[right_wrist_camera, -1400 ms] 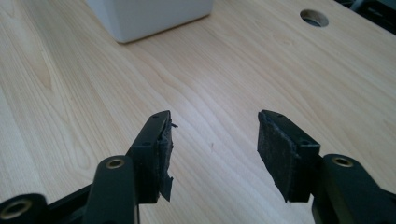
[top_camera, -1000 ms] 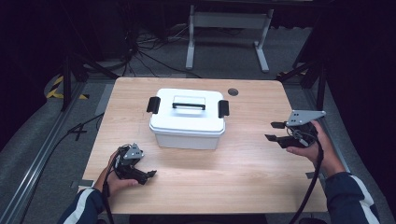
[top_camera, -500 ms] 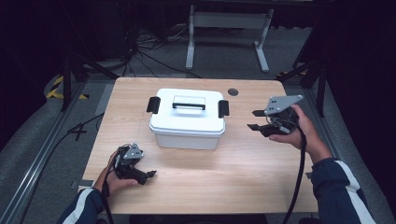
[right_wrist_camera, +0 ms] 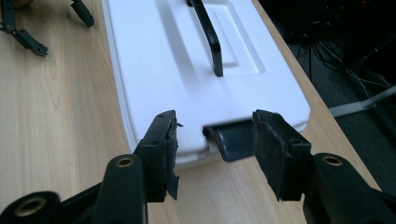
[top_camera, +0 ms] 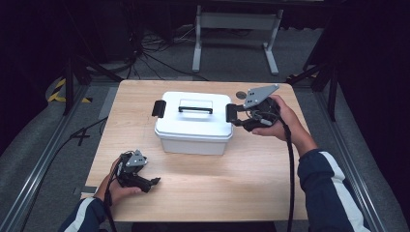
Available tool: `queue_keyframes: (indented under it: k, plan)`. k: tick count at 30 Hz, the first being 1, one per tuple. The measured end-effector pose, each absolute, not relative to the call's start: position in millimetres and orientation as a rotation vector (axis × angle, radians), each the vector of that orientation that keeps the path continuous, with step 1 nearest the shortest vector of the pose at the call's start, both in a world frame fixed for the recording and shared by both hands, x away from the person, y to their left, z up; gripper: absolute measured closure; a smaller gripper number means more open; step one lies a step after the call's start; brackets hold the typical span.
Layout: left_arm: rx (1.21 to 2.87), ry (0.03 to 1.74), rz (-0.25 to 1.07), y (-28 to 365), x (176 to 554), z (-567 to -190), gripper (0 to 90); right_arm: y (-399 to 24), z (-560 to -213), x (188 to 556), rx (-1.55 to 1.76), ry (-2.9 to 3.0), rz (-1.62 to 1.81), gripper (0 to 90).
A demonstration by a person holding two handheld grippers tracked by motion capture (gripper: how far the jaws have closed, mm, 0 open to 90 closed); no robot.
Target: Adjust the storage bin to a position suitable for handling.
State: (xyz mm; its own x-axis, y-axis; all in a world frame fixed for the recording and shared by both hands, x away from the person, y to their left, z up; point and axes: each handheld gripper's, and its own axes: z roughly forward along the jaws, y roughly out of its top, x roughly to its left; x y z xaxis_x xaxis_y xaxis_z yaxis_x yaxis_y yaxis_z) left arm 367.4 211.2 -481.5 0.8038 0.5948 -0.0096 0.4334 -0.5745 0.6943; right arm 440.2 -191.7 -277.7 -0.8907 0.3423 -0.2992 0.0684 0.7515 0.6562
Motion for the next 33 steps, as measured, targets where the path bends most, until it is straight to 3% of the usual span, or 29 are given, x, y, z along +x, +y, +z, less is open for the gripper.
queue_keyframes:
  k: [22,33]
  plan:
    - [2.273,0.751,0.291,211.4,367.4,-481.5,4.2,-131.1,-275.6,466.9,0.226,2.602,0.853,55.9]
    - [2.272,0.751,0.29,211.4,367.4,-481.4,4.2,-97.7,-278.9,479.5,0.165,2.648,0.659,57.5]
